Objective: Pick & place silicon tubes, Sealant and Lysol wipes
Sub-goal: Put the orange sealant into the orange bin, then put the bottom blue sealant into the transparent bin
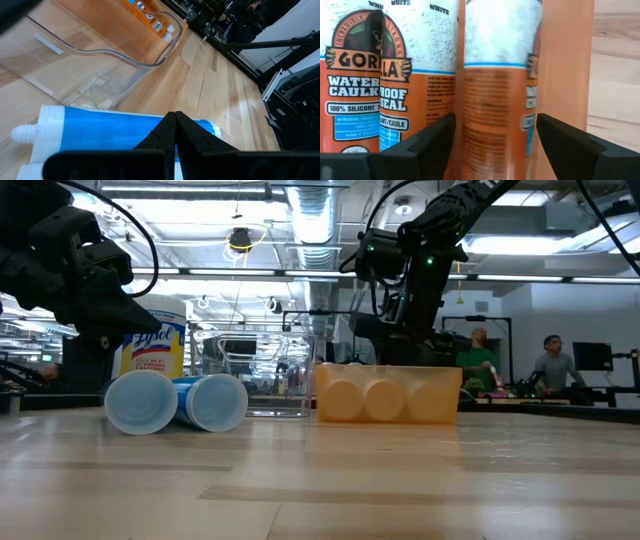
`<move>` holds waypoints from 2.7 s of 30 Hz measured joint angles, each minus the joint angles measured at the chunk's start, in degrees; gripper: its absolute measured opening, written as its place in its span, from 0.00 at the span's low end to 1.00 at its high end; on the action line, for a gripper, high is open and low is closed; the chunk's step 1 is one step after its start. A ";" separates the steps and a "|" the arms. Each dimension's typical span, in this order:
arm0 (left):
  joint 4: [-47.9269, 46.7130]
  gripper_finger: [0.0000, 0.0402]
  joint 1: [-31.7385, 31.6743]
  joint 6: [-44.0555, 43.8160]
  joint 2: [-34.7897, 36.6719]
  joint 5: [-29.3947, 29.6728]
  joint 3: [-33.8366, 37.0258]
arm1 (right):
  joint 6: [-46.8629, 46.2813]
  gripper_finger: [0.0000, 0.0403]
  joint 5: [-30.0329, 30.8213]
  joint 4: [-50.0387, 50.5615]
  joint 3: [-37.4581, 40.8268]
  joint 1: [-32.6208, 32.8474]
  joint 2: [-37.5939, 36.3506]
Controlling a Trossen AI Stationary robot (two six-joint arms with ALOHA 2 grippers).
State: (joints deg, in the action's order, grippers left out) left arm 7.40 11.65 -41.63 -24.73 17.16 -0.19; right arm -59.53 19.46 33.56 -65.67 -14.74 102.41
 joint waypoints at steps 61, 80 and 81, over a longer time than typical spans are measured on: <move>0.20 0.00 0.01 -17.45 0.00 -6.96 -0.01 | 0.66 0.69 19.54 42.84 -20.00 14.18 -20.11; -17.29 0.00 -0.01 -9.07 -1.36 2.84 -15.20 | -9.53 0.69 39.88 22.06 17.20 36.44 -51.85; -19.44 0.00 0.01 -10.25 -1.99 2.70 -16.52 | -9.57 0.69 40.74 20.61 18.67 37.19 -52.41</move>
State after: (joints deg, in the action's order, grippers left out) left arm -12.05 11.66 -51.88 -26.72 19.86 -16.71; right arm -69.10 60.20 54.17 -46.99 22.45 50.00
